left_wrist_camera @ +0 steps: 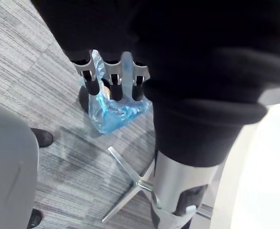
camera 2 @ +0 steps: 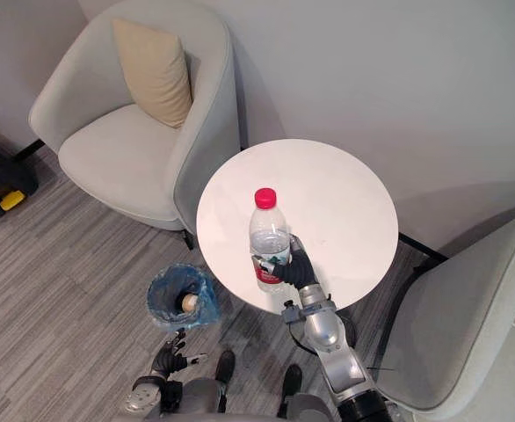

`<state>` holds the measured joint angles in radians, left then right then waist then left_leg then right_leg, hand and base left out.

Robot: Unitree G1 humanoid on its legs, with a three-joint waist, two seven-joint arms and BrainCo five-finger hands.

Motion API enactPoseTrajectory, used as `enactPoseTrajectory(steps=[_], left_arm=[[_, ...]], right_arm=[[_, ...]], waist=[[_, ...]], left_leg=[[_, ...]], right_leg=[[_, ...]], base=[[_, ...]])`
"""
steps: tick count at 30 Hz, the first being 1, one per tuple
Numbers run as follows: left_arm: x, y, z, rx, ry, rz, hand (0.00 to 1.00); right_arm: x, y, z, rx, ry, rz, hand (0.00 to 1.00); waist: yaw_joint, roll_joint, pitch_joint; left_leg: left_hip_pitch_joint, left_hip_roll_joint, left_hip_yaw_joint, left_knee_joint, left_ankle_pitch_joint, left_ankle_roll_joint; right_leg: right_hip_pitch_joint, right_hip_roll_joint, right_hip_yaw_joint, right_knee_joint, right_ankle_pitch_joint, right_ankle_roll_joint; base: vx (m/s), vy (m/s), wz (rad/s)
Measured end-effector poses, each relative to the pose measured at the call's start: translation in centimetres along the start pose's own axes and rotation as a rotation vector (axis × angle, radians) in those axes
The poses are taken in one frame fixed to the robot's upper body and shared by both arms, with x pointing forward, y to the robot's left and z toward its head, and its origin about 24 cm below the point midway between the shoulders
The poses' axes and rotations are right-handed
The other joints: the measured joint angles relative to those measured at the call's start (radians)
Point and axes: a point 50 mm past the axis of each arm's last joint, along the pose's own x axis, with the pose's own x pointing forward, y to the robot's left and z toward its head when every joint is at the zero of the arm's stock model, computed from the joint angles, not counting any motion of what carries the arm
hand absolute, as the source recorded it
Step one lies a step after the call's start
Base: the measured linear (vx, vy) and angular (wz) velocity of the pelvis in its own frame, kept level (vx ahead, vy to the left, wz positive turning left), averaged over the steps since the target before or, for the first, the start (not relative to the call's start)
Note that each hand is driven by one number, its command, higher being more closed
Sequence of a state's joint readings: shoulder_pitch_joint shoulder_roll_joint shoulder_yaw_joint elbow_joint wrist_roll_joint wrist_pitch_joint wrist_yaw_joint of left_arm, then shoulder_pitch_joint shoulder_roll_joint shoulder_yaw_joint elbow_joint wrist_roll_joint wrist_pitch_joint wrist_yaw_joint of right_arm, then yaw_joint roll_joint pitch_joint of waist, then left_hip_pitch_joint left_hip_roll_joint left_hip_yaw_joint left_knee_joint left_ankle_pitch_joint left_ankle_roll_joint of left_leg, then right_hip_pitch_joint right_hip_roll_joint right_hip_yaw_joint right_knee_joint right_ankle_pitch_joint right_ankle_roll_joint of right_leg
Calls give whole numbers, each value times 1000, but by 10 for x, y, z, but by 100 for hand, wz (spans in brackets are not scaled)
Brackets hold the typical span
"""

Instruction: Gather rubbish on tea table into small bin, then transfer packed bag to large trash can.

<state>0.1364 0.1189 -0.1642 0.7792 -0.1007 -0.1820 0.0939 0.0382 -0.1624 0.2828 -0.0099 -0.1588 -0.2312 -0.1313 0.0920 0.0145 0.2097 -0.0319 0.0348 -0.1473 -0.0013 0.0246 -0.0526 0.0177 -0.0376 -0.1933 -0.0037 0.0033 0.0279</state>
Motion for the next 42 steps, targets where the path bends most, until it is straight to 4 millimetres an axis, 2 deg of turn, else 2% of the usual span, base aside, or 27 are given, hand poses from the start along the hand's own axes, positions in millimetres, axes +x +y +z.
enactPoseTrajectory(steps=[6,11,14,17,19,20,22,24,25,28,30,33,35,36,37,38,39,40,41,42], left_arm=[[-2,1,-11,6,47,5,0],[-2,1,-13,10,54,4,0],[-3,-2,-13,24,56,-8,0],[-2,-5,-12,33,51,-13,0],[-2,-7,-12,38,49,-19,0],[-3,-8,-13,36,52,-21,0],[-3,-14,-12,34,49,-33,0],[-4,-16,-14,41,54,-43,0],[-6,-16,-17,43,58,-44,0],[-5,-14,-15,62,44,-43,0],[-5,-11,-14,78,39,-40,0],[-3,-6,-11,94,29,-33,0],[-2,-3,-9,107,18,-29,0],[-3,-1,-9,110,18,-26,0],[-3,0,-8,111,14,-25,0],[-3,1,-7,113,8,-23,0],[-2,3,-4,119,-2,-20,0],[-2,4,-3,120,-6,-20,0],[-2,5,-3,123,-6,-17,0],[-2,5,-3,124,-6,-16,0]], right_arm=[[-13,4,-4,-55,21,17,100],[-20,4,-2,-67,19,14,100],[-22,3,-4,-67,28,8,100],[-26,-2,-5,-91,32,1,100],[-26,-5,-5,-110,26,-3,100],[-26,-7,-4,-116,20,-9,100],[-19,-14,1,-139,-8,-29,100],[-17,-17,2,-148,-18,-46,100],[-15,-19,3,-150,-24,-55,100],[-11,-19,7,-150,-46,-59,100],[-11,-17,7,-135,-40,-73,100],[-14,-17,0,-134,-4,-93,100],[-14,-15,-5,-138,20,-88,100],[-16,-13,-11,-143,44,-80,100],[-17,-11,-14,-148,65,-70,100],[-17,-10,-15,-148,69,-65,100],[-18,-9,-16,-147,75,-58,100],[-18,-5,-17,-133,81,-51,100],[-18,-2,-17,-130,82,-36,100],[-19,-1,-17,-131,84,-27,100]], waist=[[-24,3,-29],[-26,8,-35],[-27,19,-41],[-25,30,-42],[-23,43,-43],[-29,46,-46],[-36,57,-52],[-44,75,-61],[-48,70,-62],[-49,59,-64],[-55,40,-65],[-54,7,-57],[-52,-10,-46],[-53,-15,-43],[-52,-16,-43],[-53,-22,-39],[-57,-26,-34],[-79,-26,-30],[-83,-30,-30],[-83,-30,-30]], left_leg=[[17,2,7,0,0,0],[41,1,4,0,0,0],[31,-6,-43,7,3,-3],[-26,-19,-100,44,3,-4],[-53,5,8,54,-29,54],[-59,28,117,54,-36,107],[-98,112,423,133,-58,140],[-103,149,509,174,-54,139],[-108,154,538,195,-52,141],[-96,121,550,171,-55,120],[-85,79,538,122,-25,76],[-77,28,509,120,-37,86],[-80,7,500,149,-86,91],[-87,-3,485,186,-116,98],[-96,-8,462,221,-138,106],[-97,-14,448,232,-148,114],[-94,-19,407,252,-158,121],[-98,-20,356,257,-164,127],[-94,-23,321,252,-159,130],[-92,-27,300,251,-155,124]], right_leg=[[15,1,6,-2,3,-3],[46,1,2,-14,5,-2],[62,-2,-43,-17,4,-1],[52,-15,-115,12,-23,-3],[47,-27,-168,40,-39,-4],[48,-36,-192,44,-42,-2],[39,-76,-251,60,-50,6],[35,-83,-268,97,-75,20],[35,-99,-276,133,-96,35],[34,-134,-274,139,-97,55],[36,-163,-287,134,-91,67],[55,-215,-317,163,-105,106],[50,-256,-318,229,-134,125],[29,-288,-300,311,-147,120],[-15,-313,-245,431,-146,92],[-46,-322,-199,501,-140,59],[-118,-312,-90,629,-143,14],[-152,-249,9,662,-204,29],[-168,-191,72,652,-241,33],[-175,-158,102,636,-257,33]], base=[[-35,-1,-3],[-14,-1,3],[-26,-11,40],[-42,1,80],[-60,2,68],[-11,16,73],[40,83,81],[52,86,47],[49,84,31],[70,137,12],[90,132,31],[92,117,39],[61,124,35],[88,171,38],[83,148,40],[131,150,57],[161,115,90],[204,74,113],[164,10,101],[170,-16,102]])
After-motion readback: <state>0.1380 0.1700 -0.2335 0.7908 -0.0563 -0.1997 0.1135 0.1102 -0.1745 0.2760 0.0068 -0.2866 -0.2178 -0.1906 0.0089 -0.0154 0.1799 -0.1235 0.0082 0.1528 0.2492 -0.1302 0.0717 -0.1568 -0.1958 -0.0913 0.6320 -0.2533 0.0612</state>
